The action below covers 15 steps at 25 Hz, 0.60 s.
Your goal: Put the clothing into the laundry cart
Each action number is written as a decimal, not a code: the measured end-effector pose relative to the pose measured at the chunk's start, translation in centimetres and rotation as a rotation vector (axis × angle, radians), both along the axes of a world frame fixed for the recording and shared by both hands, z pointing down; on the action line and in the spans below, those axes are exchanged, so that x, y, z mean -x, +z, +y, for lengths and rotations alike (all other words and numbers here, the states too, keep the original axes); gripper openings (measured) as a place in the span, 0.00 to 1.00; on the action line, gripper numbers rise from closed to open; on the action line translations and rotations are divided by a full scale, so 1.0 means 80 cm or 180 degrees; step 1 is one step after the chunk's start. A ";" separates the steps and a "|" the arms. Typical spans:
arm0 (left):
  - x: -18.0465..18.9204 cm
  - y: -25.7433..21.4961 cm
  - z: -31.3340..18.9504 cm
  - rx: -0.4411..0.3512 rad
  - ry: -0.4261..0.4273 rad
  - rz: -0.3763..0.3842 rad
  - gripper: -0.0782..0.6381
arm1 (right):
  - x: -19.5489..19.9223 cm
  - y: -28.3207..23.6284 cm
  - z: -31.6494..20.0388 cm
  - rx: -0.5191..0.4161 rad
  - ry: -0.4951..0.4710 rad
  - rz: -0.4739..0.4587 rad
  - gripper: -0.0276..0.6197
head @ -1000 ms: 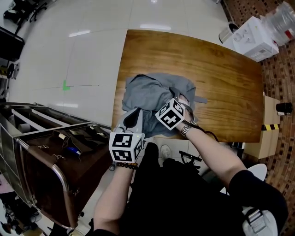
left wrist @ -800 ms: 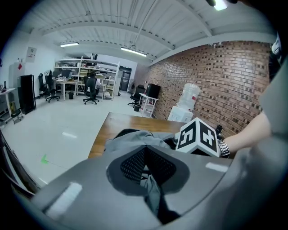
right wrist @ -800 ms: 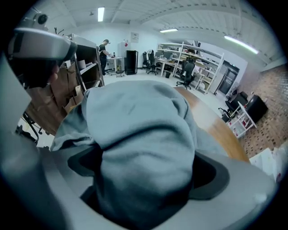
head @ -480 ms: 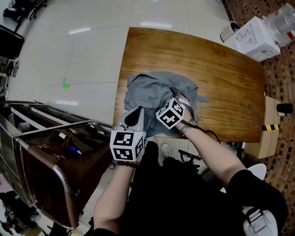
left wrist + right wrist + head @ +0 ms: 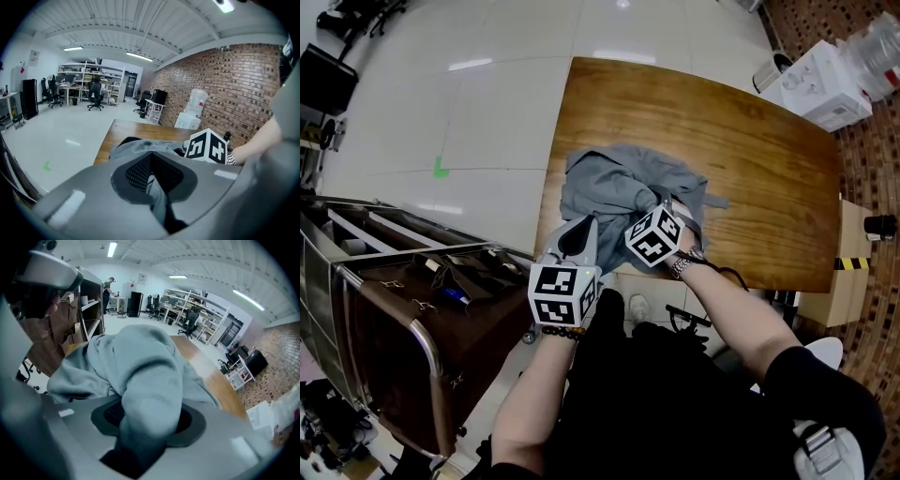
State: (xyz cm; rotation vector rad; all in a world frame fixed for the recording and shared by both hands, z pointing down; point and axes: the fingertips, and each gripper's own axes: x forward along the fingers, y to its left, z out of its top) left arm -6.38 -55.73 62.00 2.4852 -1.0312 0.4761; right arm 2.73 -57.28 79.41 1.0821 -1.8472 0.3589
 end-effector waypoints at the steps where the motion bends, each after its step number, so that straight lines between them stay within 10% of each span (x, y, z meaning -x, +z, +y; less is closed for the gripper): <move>1: 0.000 -0.003 0.003 -0.0013 -0.0002 0.0001 0.11 | -0.001 -0.003 0.002 -0.0014 0.0019 -0.0021 0.35; 15: 0.022 -0.063 0.066 -0.0338 -0.0117 0.0063 0.11 | 0.004 -0.130 0.043 -0.0674 0.0135 -0.0275 0.28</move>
